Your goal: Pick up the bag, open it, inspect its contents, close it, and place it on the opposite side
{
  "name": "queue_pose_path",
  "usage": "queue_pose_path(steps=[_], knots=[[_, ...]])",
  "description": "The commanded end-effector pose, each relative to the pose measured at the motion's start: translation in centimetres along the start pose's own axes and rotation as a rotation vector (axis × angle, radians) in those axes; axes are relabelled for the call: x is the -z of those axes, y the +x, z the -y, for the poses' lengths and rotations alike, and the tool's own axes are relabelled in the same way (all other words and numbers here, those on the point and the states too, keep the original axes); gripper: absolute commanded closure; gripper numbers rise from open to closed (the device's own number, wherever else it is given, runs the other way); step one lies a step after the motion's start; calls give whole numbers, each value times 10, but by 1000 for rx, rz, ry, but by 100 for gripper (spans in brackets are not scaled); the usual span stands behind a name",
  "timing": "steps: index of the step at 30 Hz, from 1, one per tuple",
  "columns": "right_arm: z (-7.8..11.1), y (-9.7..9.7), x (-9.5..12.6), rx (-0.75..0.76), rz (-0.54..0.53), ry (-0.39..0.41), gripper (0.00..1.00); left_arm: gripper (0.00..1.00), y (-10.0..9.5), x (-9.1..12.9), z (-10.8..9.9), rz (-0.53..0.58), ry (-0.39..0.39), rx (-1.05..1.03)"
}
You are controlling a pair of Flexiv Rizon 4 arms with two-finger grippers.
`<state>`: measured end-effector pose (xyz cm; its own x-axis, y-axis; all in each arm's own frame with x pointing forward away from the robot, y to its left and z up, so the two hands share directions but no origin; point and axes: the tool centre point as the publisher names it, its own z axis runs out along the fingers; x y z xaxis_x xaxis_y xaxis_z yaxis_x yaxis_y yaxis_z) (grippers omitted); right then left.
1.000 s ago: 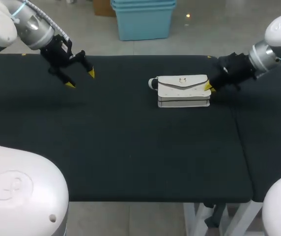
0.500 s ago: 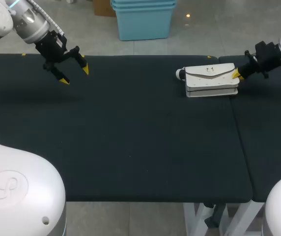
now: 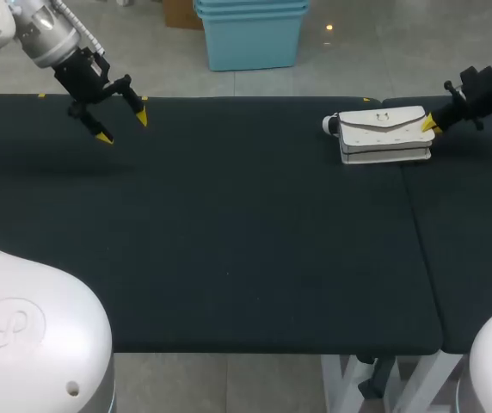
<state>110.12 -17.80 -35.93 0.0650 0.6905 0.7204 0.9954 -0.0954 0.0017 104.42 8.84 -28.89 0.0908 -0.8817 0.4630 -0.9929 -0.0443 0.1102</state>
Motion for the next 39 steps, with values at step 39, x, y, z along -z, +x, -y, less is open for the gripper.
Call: queue_pose_path(steps=[39], knots=[[-77, -62, 62, -41, -30, 161, 100, 0, -17, 39, 35, 183, -110, -112]])
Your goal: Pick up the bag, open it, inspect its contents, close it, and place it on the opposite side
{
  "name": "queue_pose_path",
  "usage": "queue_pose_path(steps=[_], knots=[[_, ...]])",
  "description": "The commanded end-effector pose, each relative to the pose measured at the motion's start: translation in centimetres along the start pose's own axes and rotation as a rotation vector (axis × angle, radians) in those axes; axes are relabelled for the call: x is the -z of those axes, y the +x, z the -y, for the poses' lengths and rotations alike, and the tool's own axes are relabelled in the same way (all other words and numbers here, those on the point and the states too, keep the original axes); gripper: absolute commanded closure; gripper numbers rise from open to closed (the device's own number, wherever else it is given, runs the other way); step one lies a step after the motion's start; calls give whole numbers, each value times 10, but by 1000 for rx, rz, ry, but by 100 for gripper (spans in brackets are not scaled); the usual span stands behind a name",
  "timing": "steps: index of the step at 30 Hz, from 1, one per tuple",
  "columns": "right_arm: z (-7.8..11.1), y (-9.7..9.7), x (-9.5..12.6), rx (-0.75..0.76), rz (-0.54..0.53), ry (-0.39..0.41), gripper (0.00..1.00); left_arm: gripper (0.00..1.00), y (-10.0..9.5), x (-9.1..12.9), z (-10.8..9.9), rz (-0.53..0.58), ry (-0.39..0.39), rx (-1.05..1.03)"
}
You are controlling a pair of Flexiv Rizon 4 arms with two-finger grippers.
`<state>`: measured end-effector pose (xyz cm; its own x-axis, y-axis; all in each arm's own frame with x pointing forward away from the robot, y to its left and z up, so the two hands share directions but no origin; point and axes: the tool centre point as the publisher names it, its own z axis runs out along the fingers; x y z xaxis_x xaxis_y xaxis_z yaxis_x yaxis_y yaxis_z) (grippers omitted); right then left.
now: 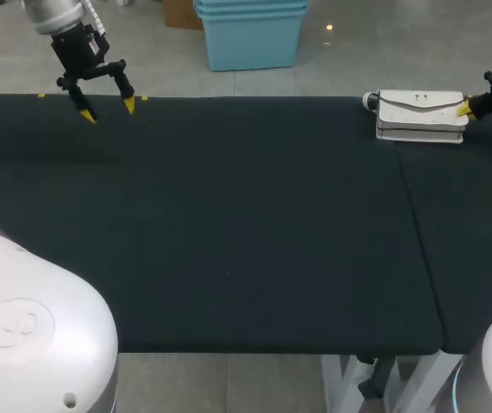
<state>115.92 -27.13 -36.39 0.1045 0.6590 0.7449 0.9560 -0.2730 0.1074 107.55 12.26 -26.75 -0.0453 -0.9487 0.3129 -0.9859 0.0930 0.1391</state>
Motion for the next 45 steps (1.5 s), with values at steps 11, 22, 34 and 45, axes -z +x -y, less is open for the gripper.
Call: queue_pose_path(steps=[11, 22, 34, 45], knots=[[-17, -5, 9, -21, 40, 411, 5, 0, -3, 1, 4, -2, -33, 9], [-17, -5, 35, -39, 175, 372, 0, 0, -3, 4, -1, 2, -29, 8], [11, 20, 72, 23, 402, 287, 0, 0, 2, 14, -8, 47, -43, 12], [47, 45, 88, 60, 571, 194, 0, 0, 4, 23, -15, 101, -12, 38]])
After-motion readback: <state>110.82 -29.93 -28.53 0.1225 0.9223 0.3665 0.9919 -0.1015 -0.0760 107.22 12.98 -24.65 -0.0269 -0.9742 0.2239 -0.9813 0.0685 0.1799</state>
